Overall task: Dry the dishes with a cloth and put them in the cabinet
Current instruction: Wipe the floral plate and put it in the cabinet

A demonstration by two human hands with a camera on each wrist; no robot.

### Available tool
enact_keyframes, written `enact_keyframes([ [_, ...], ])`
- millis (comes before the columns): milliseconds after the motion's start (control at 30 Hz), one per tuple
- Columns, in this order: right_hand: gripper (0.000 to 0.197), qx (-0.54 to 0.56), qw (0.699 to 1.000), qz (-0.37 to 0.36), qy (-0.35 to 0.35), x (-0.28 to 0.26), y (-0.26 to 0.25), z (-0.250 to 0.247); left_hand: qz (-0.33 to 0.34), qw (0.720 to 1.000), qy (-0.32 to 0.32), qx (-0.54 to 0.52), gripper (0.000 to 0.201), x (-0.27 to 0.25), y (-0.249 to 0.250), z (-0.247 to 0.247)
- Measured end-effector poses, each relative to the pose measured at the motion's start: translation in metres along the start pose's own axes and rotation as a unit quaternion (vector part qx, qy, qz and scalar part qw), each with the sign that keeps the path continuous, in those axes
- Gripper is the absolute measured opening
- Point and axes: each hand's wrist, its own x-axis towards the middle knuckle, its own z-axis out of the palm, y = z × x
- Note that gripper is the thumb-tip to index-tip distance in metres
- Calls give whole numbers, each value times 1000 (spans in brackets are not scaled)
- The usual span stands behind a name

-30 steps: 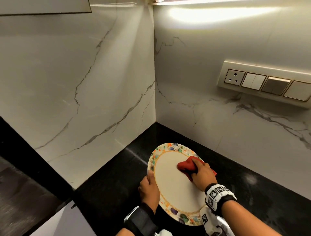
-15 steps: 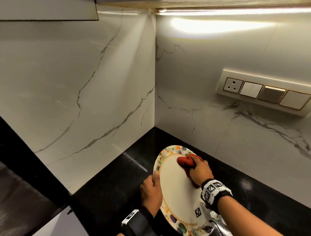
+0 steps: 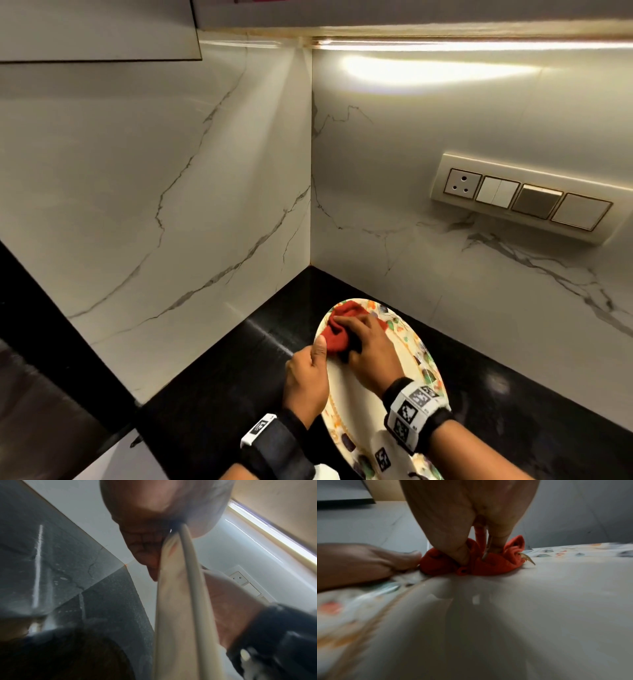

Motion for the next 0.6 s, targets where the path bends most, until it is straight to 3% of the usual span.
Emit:
enact_keyframes([
  [133, 54, -4, 999, -41, 3, -16, -8, 5, 0, 999, 2, -35, 51, 7, 6, -4],
  [367, 47, -2, 996, -92, -1, -42, -17, 8, -62, 995, 11, -77, 60, 17, 11, -8],
  [600, 46, -35, 993, -107, -29, -58, -11, 11, -105, 990, 3, -97, 57, 18, 7, -5],
])
